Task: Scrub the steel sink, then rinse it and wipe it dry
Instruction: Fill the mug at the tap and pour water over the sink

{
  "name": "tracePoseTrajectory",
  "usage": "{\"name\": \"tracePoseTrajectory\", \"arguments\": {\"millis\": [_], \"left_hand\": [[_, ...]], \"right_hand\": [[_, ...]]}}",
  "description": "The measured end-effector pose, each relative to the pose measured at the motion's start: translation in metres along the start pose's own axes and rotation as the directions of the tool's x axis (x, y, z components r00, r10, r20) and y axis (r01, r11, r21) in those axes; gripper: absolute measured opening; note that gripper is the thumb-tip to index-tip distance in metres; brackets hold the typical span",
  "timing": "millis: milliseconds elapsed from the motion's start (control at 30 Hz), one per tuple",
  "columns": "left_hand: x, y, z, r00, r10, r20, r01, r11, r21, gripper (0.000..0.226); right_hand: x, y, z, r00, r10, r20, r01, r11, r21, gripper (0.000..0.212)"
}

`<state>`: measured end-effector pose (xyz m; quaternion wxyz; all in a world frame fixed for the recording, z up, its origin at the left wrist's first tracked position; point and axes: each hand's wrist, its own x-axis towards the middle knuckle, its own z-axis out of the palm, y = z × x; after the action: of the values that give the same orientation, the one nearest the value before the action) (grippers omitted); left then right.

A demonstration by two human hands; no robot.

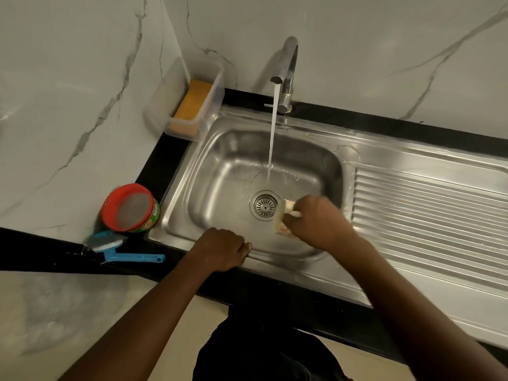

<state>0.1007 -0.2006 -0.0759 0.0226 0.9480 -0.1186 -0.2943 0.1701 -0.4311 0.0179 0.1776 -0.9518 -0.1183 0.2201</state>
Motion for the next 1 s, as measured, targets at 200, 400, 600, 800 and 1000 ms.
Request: {"name": "tracePoseTrajectory", "arguments": {"millis": [200, 400, 600, 800, 1000], "left_hand": [[-0.010, -0.038, -0.009, 0.995, -0.066, -0.071, 0.068, 0.997, 0.026, 0.050], [-0.011, -0.034, -0.003, 0.999, 0.043, -0.009, -0.044, 0.983, -0.176, 0.039], [-0.002, -0.015, 0.007, 0.986, 0.131, -0.098, -0.154, 0.949, -0.275, 0.032], [0.006, -0.008, -0.005, 0.968, 0.090, -0.233, -0.173, 0.916, -0.363, 0.027], [0.020, -0.013, -0.025, 0.921, -0.200, -0.334, -0.104, 0.700, -0.706, 0.029]], "right_hand": [[0.016, -0.071, 0.029, 0.971, -0.216, 0.106, 0.220, 0.975, -0.027, 0.036], [0.003, -0.035, 0.013, 0.988, -0.120, 0.100, 0.134, 0.980, -0.148, 0.042], [-0.012, 0.016, -0.007, 0.991, 0.101, -0.093, -0.099, 0.995, 0.025, 0.039], [-0.027, 0.030, -0.016, 0.957, 0.211, -0.198, -0.170, 0.964, 0.206, 0.045], [-0.023, 0.032, -0.007, 0.939, 0.247, -0.241, -0.158, 0.929, 0.335, 0.047]]}}
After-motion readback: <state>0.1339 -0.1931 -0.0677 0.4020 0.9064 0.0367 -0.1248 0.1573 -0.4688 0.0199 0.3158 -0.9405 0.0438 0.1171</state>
